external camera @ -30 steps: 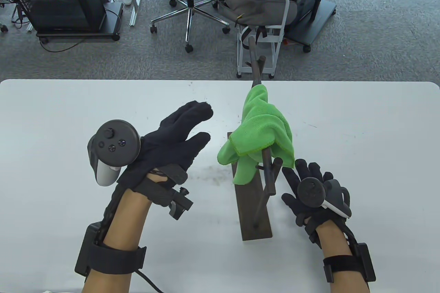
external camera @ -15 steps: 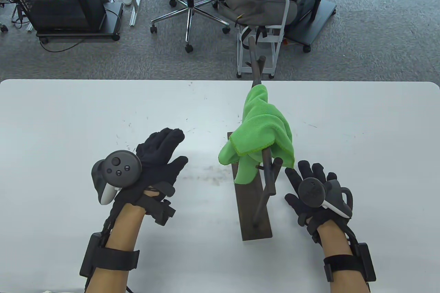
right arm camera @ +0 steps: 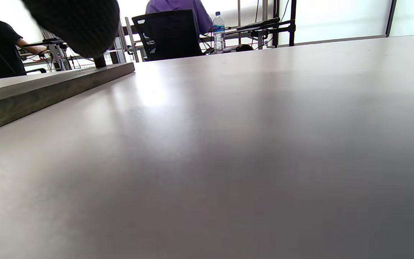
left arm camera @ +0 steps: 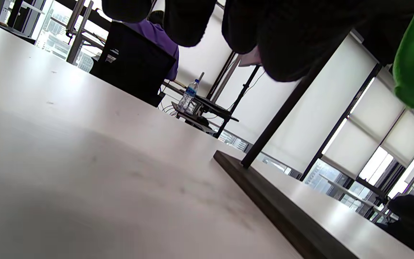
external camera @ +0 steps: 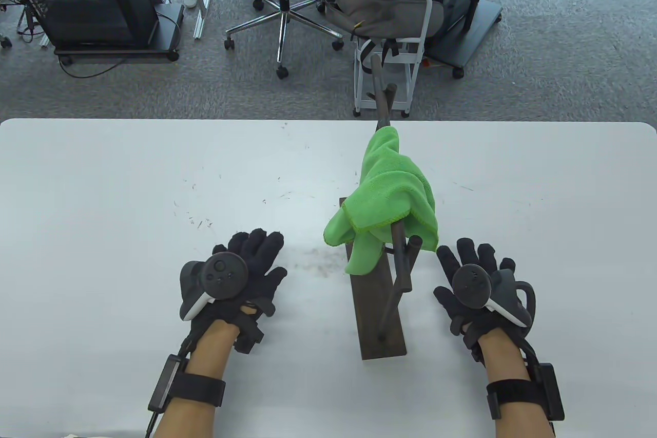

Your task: Hang square towel on desktop hanging rack

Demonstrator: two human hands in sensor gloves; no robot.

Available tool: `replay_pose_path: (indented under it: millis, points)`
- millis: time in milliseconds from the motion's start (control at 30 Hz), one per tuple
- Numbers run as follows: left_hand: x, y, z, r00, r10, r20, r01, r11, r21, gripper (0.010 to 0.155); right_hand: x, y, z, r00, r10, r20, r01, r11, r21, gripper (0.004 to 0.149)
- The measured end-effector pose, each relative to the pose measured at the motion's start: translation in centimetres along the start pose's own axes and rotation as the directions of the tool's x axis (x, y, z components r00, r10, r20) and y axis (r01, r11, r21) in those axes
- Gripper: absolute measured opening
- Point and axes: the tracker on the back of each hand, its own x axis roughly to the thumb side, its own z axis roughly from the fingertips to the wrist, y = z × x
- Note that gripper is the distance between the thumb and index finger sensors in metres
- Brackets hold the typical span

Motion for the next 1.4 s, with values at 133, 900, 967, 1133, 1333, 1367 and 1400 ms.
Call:
replay_pose_path:
  millis: [133,900,967,1133,1333,1367,1400]
  points:
    - [-0.4,-0.5,0.2,0.995,-0.103,-0.013,0.102,0.994,-0.028,0.067,0.2,0.0,0.2,1.0,0.0,0.009,0.0,1.0,-0.005,0.077]
    - [-2.0,-0.3,1.0,0.989,-0.096,-0.112,0.092,0.995,-0.037,0.069,0.2,-0.1,0.5,1.0,0.003,0.006,-0.003,1.0,0.007,0.077]
    - [-2.0,-0.1,1.0,0.989,-0.097,-0.112,0.094,0.995,-0.026,0.069,0.3,0.0,0.4,1.0,-0.001,0.012,0.001,1.0,0.011,0.077]
    - [-2.5,0.0,1.1,0.986,-0.105,-0.133,0.1,0.994,-0.042,0.07,0.5,0.3,0.1,1.0,-0.011,0.018,0.01,0.999,0.034,0.076]
    - [-2.2,-0.3,1.1,0.984,-0.125,-0.127,0.116,0.99,-0.076,0.07,0.7,0.5,0.1,1.0,-0.007,0.024,0.006,0.999,0.042,0.076]
    - [-2.0,-0.4,1.1,0.985,-0.124,-0.124,0.114,0.99,-0.082,0.07,0.7,0.5,0.1,1.0,-0.007,0.027,0.006,0.999,0.044,0.076]
    - [-1.9,-0.4,1.1,0.985,-0.122,-0.122,0.112,0.99,-0.085,0.069,0.8,0.5,0.1,1.0,-0.009,0.028,0.008,0.999,0.044,0.076]
